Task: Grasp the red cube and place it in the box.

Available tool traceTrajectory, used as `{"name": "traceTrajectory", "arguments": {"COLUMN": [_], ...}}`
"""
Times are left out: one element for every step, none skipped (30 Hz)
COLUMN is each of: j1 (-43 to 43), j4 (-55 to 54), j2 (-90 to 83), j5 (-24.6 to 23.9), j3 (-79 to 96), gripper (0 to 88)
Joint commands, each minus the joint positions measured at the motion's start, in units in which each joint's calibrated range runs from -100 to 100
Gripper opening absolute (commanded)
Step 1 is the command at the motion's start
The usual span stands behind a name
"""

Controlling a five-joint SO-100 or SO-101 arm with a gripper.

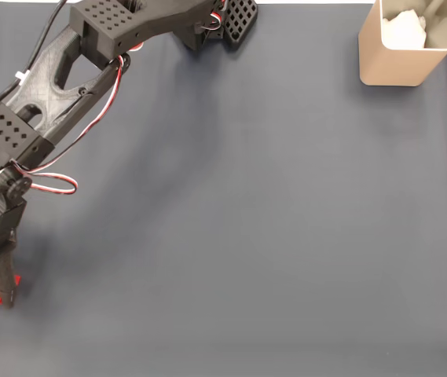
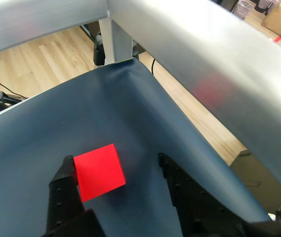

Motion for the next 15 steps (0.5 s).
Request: {"name": "traceTrajectory", "arguments": {"j1": [1.0, 1.1, 1.3, 1.4, 1.4, 1.5, 1.6, 1.6, 1.6, 1.4, 1.2, 1.0, 0.7, 0.3, -0.1], "j4": [-0.8, -0.8, -0.8, -0.8, -0.8, -0.8, -0.8, -0.8, -0.7, -0.6, -0.5, -0.4, -0.3, -0.2, -0.2], "j2": [-1.3, -1.3, -1.3, -1.3, -1.2, -1.2, -1.2, -1.2, -1.2, -1.3, -1.5, -1.7, -2.1, -2.6, -3.1], "j5": [0.4, 0.5, 0.5, 0.5, 0.5, 0.6, 0.6, 0.6, 0.5, 0.4, 0.3, 0.1, -0.1, -0.3, -0.5], "j3": [-3.3, -3.4, -3.4, -3.4, -3.5, -3.5, -3.5, -3.5, -3.5, -3.5, -3.4, -3.1, -2.7, -2.1, -1.3], "gripper": [38.0, 37.9, 37.9, 37.9, 37.9, 37.9, 37.9, 37.9, 37.9, 37.9, 37.9, 37.8, 37.7, 37.6, 37.6]}}
